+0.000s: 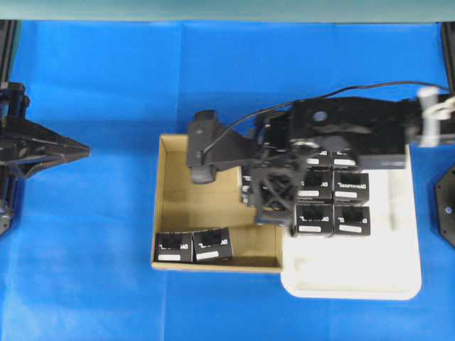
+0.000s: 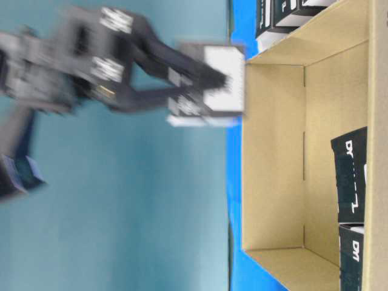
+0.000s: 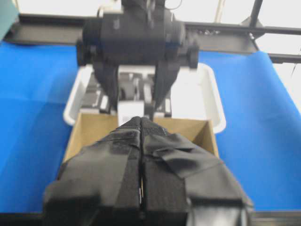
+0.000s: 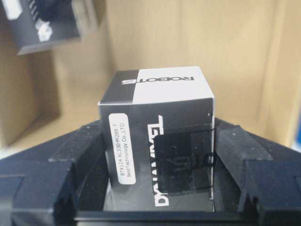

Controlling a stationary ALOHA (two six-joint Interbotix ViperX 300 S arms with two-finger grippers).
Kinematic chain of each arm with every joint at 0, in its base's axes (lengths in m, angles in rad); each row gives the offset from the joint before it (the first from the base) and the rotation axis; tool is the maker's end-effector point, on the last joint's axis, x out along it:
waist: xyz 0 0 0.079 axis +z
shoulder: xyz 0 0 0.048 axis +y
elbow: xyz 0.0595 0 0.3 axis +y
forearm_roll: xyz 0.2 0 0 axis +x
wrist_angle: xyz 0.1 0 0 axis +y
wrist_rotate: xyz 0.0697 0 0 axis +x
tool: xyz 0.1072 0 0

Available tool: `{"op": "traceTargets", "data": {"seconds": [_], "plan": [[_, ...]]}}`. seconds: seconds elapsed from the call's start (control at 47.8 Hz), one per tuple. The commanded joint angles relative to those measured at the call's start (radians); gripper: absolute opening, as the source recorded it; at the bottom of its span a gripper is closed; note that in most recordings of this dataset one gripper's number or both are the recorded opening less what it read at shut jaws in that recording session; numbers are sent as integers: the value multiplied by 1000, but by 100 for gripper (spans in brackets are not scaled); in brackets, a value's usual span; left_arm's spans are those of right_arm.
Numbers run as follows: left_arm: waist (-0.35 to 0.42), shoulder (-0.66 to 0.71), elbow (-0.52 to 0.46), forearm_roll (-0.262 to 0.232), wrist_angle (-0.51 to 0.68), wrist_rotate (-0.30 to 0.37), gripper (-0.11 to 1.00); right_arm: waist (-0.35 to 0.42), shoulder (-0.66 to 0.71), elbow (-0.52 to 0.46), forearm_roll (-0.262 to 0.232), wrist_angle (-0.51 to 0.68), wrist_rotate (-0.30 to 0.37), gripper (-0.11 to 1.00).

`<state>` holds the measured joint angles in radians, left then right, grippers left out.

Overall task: Pick the box from inside the cardboard box.
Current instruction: 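Carry the held black box right to the lower-left of the tray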

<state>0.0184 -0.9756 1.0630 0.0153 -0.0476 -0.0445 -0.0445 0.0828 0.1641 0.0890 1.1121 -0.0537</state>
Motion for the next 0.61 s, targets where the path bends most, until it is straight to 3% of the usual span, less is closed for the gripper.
{"op": "traceTargets", "data": {"seconds": [0.0, 0.356, 0.586], "plan": [[2, 3, -12, 2, 11, -2, -7, 15, -69, -6, 8, 48, 38, 62], [0, 0, -14, 0, 37, -2, -7, 109, -253, 156, 9, 64, 206, 62], [2, -3, -14, 2, 40, -2, -7, 212, -284, 259, 9, -35, 298, 62]]}}
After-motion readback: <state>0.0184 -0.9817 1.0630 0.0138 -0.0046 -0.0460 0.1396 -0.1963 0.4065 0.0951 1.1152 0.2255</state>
